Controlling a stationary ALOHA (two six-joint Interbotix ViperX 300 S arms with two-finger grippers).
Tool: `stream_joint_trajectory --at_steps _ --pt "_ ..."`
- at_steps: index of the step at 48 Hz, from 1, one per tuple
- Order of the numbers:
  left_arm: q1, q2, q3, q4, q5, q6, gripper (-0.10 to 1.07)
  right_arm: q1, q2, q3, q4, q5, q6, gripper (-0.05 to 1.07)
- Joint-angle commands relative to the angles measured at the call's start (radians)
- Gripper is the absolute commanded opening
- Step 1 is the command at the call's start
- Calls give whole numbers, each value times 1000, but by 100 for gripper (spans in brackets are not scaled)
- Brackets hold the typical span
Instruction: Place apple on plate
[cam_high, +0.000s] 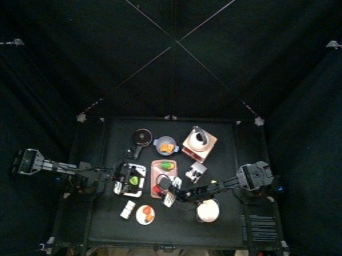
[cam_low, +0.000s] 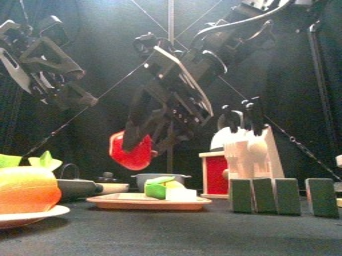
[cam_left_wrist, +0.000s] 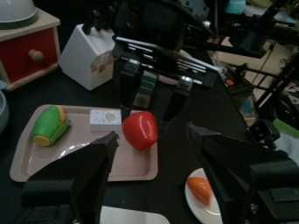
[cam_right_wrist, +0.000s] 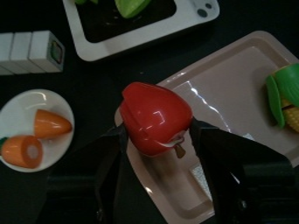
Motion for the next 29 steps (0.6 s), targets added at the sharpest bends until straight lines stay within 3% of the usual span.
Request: stream_joint_trajectory --at_steps 1,29 --pt "2 -2 -12 2 -5 0 98 -12 -14 -34 -2 6 -2 75" --pt "3 -2 -9 2 -3 2 98 -31 32 -69 110 28 -5 77"
